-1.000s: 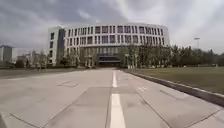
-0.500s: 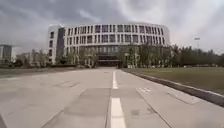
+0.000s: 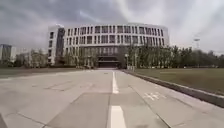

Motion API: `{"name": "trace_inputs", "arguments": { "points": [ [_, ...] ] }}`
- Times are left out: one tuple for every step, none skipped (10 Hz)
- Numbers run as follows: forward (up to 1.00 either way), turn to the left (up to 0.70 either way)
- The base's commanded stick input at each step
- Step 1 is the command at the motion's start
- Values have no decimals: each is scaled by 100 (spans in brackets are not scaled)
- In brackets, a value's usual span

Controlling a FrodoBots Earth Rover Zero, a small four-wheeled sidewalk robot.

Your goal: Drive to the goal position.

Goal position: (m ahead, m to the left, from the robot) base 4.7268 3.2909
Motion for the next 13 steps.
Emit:
{"name": "trace_inputs", "arguments": {
  "points": [
    [70, 0],
    [70, 0],
    [70, 0],
    [70, 0],
    [70, 0],
    [70, 0],
    [70, 0],
    [70, 0],
    [70, 0],
    [70, 0],
    [70, 0],
    [70, 0],
    [70, 0]
  ]
}}
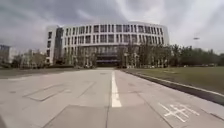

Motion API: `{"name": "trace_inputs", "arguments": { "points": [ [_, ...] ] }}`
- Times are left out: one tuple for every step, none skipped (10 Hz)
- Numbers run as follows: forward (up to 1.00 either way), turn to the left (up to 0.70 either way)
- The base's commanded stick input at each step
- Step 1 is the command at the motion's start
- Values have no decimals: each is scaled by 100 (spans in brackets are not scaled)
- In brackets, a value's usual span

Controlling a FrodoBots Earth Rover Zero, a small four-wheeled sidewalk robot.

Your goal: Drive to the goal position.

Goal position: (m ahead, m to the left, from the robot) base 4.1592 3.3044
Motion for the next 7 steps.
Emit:
{"name": "trace_inputs", "arguments": {
  "points": [
    [70, 0],
    [70, 0],
    [70, 0],
    [70, 0],
    [70, 0],
    [70, 0],
    [70, 0]
  ]
}}
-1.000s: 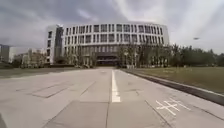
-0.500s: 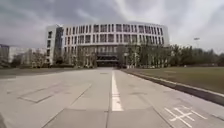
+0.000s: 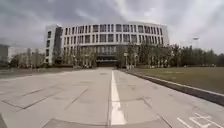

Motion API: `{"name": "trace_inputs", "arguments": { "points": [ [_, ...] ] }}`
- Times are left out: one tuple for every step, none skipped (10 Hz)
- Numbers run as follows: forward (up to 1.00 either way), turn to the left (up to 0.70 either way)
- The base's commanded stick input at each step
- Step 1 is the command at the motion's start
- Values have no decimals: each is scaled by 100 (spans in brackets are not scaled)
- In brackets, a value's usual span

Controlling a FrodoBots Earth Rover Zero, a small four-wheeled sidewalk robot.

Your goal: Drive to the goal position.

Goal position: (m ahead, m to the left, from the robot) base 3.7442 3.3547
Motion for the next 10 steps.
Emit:
{"name": "trace_inputs", "arguments": {
  "points": [
    [70, 0],
    [70, 0],
    [70, 0],
    [70, 0],
    [70, 0],
    [70, 0],
    [70, 0],
    [70, 0],
    [70, 0],
    [70, 0]
  ]
}}
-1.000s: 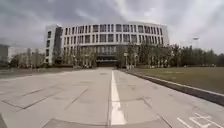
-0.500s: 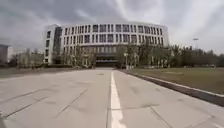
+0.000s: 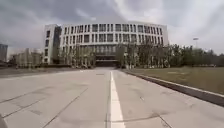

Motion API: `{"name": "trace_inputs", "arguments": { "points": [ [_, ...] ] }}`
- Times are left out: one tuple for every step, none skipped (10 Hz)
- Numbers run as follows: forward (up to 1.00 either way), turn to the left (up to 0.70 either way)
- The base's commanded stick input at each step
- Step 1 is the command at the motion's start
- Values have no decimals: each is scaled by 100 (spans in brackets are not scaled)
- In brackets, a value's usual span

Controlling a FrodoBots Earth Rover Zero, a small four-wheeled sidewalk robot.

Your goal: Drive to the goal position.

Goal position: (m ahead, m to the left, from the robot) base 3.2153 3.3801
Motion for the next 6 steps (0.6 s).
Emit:
{"name": "trace_inputs", "arguments": {
  "points": [
    [70, 0],
    [70, 0],
    [70, 0],
    [70, 0],
    [70, 0],
    [70, 0]
  ]
}}
